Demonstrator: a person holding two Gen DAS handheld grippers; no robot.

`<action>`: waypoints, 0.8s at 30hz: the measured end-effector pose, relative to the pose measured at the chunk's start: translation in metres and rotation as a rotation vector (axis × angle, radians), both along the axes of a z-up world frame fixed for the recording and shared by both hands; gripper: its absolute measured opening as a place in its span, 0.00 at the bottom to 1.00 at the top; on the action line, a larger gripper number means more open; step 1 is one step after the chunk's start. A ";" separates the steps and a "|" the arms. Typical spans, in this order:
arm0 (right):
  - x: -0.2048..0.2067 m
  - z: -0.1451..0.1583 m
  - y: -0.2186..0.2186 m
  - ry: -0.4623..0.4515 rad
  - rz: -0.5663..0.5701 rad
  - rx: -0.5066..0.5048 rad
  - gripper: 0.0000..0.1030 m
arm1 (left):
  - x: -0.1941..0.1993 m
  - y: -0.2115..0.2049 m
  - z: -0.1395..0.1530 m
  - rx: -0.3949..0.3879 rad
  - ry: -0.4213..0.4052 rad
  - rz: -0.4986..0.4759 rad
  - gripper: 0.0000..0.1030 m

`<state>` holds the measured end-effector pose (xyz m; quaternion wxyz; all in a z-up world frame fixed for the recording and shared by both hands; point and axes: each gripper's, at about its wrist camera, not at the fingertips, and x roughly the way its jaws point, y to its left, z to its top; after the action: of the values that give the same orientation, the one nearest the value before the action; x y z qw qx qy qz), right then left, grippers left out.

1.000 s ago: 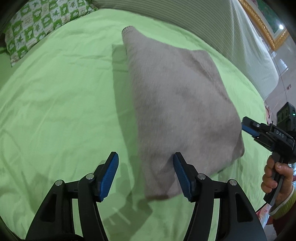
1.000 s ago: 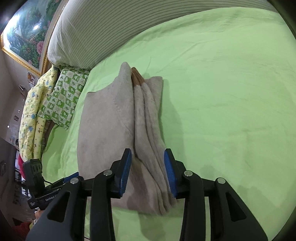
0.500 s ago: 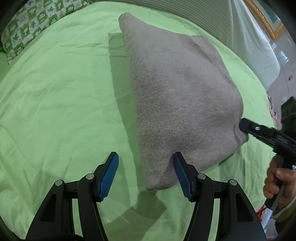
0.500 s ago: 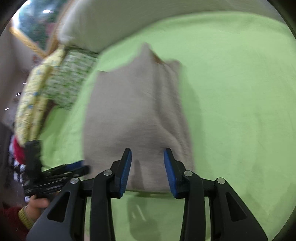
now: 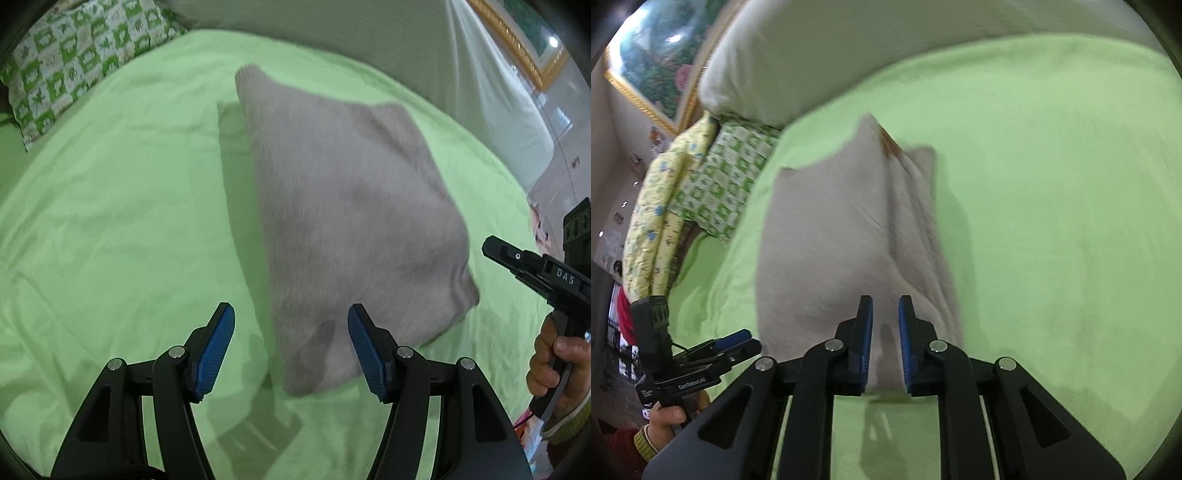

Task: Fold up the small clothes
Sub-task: 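Open both tools and withdraw from the folded sweater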

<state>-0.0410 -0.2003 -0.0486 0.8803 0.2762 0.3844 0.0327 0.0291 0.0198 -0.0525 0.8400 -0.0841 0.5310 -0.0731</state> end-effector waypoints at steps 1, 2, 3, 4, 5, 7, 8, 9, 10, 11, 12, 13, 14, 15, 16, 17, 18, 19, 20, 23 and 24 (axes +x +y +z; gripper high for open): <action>0.003 0.005 0.002 -0.010 0.004 -0.002 0.15 | 0.004 0.000 0.003 -0.004 -0.004 0.006 0.63; 0.008 0.010 0.004 -0.023 0.011 -0.001 0.15 | 0.008 0.000 0.005 -0.004 -0.007 0.011 0.63; 0.013 0.015 0.007 -0.032 0.022 -0.003 0.15 | 0.012 0.000 0.008 -0.001 -0.012 0.017 0.63; 0.018 0.018 0.009 -0.037 0.027 -0.008 0.15 | 0.014 -0.001 0.011 -0.001 -0.021 0.022 0.63; 0.021 0.021 0.011 -0.043 0.032 -0.012 0.15 | 0.015 -0.002 0.013 0.000 -0.030 0.025 0.63; 0.026 0.029 0.017 -0.063 0.048 -0.020 0.15 | 0.015 -0.006 0.021 0.020 -0.060 0.030 0.64; 0.025 0.032 0.019 -0.070 0.057 -0.030 0.15 | 0.013 -0.009 0.026 0.029 -0.074 0.031 0.65; 0.025 0.036 0.024 -0.077 0.067 -0.054 0.16 | 0.012 -0.013 0.030 0.043 -0.091 0.031 0.68; 0.023 0.038 0.026 -0.080 0.074 -0.071 0.20 | 0.011 -0.012 0.035 0.061 -0.106 0.033 0.71; 0.022 0.040 0.029 -0.081 0.078 -0.088 0.28 | 0.010 -0.013 0.039 0.083 -0.118 0.038 0.73; 0.020 0.041 0.031 -0.084 0.078 -0.100 0.34 | 0.009 -0.015 0.042 0.106 -0.130 0.044 0.76; 0.016 0.043 0.033 -0.095 0.073 -0.109 0.46 | 0.006 -0.017 0.045 0.127 -0.145 0.052 0.78; 0.012 0.045 0.032 -0.105 0.068 -0.114 0.53 | 0.002 -0.020 0.048 0.151 -0.160 0.062 0.79; 0.007 0.047 0.033 -0.125 0.059 -0.125 0.55 | -0.002 -0.022 0.049 0.169 -0.168 0.071 0.80; 0.002 0.048 0.032 -0.136 0.053 -0.134 0.56 | -0.007 -0.025 0.051 0.195 -0.177 0.083 0.81; -0.002 0.049 0.032 -0.143 0.048 -0.145 0.57 | -0.011 -0.026 0.052 0.211 -0.185 0.089 0.81; -0.005 0.049 0.033 -0.145 0.044 -0.156 0.57 | -0.016 -0.027 0.052 0.226 -0.197 0.093 0.81; -0.009 0.049 0.034 -0.147 0.041 -0.163 0.58 | -0.021 -0.029 0.052 0.239 -0.210 0.092 0.81; -0.012 0.048 0.035 -0.150 0.040 -0.168 0.59 | -0.025 -0.031 0.052 0.250 -0.219 0.090 0.82; -0.027 0.043 0.040 -0.155 0.032 -0.205 0.68 | -0.040 -0.034 0.050 0.265 -0.245 0.089 0.82; -0.032 0.041 0.042 -0.159 0.027 -0.217 0.71 | -0.045 -0.034 0.049 0.262 -0.250 0.087 0.82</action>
<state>-0.0729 -0.1585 -0.0079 0.9322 0.1706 0.3183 0.0243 -0.0164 -0.0147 -0.0038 0.9056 0.0126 0.4234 0.0232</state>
